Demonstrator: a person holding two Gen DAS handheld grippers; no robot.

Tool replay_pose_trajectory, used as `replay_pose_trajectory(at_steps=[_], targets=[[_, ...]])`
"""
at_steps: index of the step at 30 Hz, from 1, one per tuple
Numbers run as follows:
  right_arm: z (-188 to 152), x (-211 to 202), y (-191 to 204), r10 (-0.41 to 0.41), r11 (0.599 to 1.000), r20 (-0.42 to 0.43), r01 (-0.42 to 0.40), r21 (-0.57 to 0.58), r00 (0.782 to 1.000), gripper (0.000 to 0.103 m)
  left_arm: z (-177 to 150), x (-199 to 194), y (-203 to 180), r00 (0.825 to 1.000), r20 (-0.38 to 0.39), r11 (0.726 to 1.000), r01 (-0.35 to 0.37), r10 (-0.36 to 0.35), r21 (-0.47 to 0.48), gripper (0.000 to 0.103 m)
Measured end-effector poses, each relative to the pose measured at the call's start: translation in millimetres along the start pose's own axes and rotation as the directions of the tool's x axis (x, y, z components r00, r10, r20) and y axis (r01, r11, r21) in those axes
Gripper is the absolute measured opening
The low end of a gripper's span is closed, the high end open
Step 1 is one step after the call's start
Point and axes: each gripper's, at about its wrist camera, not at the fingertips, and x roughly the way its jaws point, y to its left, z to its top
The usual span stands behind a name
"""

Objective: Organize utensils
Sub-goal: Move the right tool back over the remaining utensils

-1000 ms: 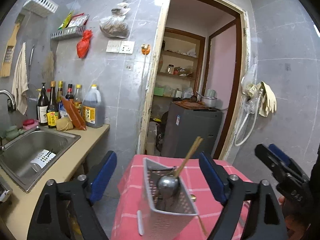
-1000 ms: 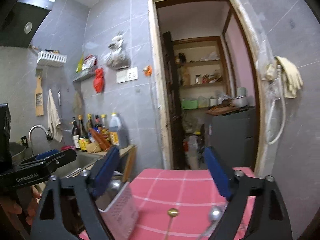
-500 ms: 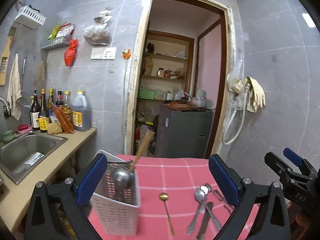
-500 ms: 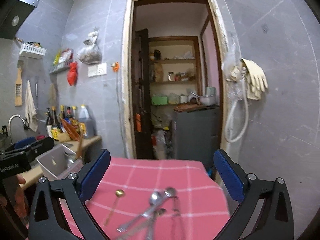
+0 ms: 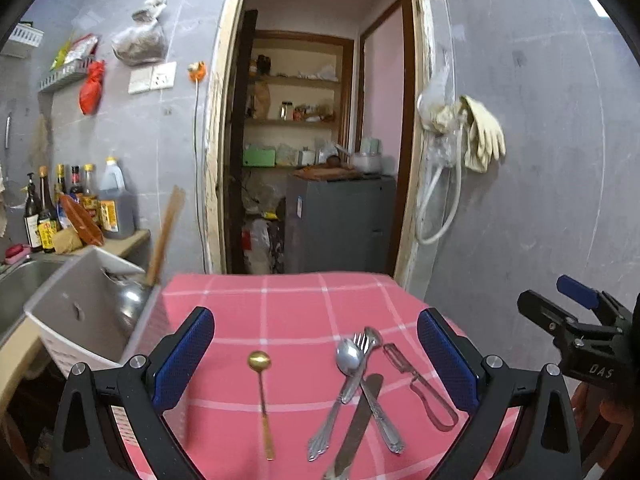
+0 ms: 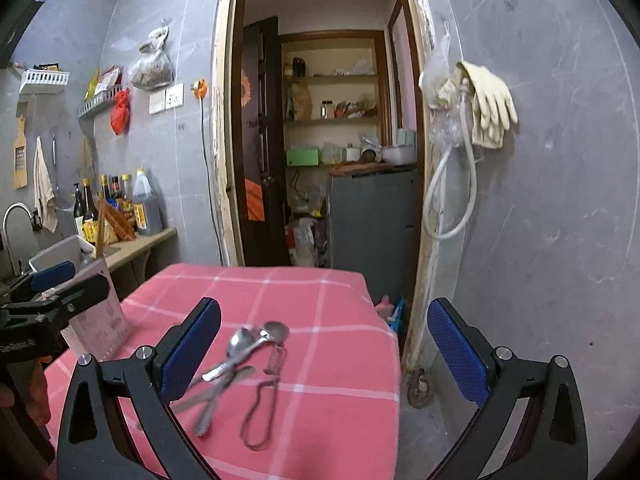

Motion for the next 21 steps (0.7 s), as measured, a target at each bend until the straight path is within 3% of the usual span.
replay_pose_trajectory(at_steps=[7, 13, 17, 21], targets=[[-22, 43, -11, 0.069, 0.998, -0.09, -0.067, 0.021, 0.994, 0.102, -24, 45, -2, 0.992, -0.105, 0.997, -0.073, 0.071, -0.016, 0.102], [-39, 78, -3, 0.13, 0.991, -0.202, -0.127, 0.028, 0.971, 0.1, -35, 81, 6, 0.961, -0.235, 0.988, -0.154, 0.145, -0.022, 0.102], [-47, 99, 8, 0.165, 0.986, -0.281, -0.166, 0.02, 0.946, 0.08, -41, 98, 15, 0.942, -0.298, 0.983, -0.177, 0.153, -0.055, 0.099], [-54, 119, 23, 0.185, 0.98, -0.354, -0.199, -0.002, 0.917, 0.062, -49, 116, 22, 0.913, -0.376, 0.976, -0.202, 0.158, -0.079, 0.079]])
